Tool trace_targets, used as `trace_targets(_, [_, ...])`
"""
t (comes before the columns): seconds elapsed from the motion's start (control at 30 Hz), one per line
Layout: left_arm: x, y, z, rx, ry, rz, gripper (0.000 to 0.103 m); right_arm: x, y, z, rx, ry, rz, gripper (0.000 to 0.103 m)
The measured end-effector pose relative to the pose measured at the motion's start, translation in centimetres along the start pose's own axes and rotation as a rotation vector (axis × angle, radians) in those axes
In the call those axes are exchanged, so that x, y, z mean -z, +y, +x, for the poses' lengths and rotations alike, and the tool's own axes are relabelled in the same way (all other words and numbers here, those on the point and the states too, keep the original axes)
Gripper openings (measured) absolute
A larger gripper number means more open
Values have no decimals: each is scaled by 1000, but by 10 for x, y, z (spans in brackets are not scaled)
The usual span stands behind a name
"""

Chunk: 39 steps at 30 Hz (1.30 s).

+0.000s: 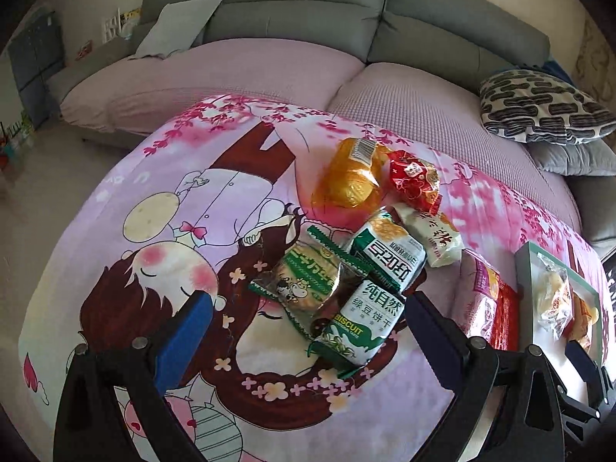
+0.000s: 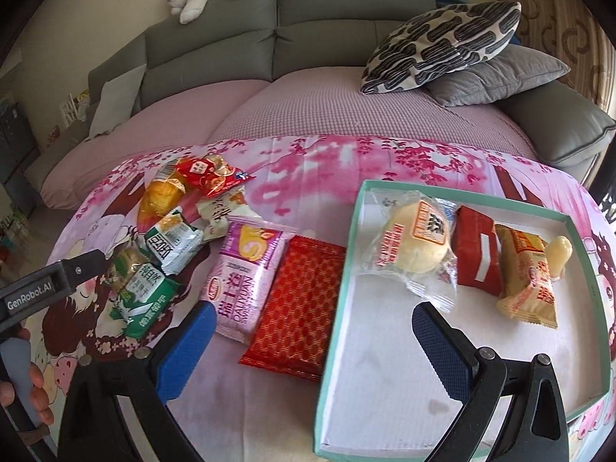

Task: Organize snacks
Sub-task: 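Move both grippers from the tray back to the snack pile, then grasp the green biscuit pack with the left gripper while the right gripper grasps the pink Swiss roll pack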

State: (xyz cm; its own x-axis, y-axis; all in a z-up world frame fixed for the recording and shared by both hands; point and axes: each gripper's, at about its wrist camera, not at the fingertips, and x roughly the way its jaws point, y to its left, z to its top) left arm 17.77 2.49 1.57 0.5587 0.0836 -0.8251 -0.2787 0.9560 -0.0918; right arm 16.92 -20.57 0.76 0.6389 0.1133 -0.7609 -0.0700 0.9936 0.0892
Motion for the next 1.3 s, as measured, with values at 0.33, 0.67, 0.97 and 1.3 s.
trace_targets(0.33, [3, -4, 17, 85, 35, 12, 100, -2, 39, 20, -69, -11, -48, 103])
trace_targets(0.67, [8, -13, 36, 152, 88, 29, 87, -1, 45, 52, -96, 56, -22, 71])
trace_targets(0.97, [15, -23, 49, 181, 133, 58, 68, 7, 49, 66, -134, 99, -15, 50])
trace_targets(1.3, [20, -25, 59, 190, 154, 52, 56, 11, 56, 66, -108, 99, -63, 48])
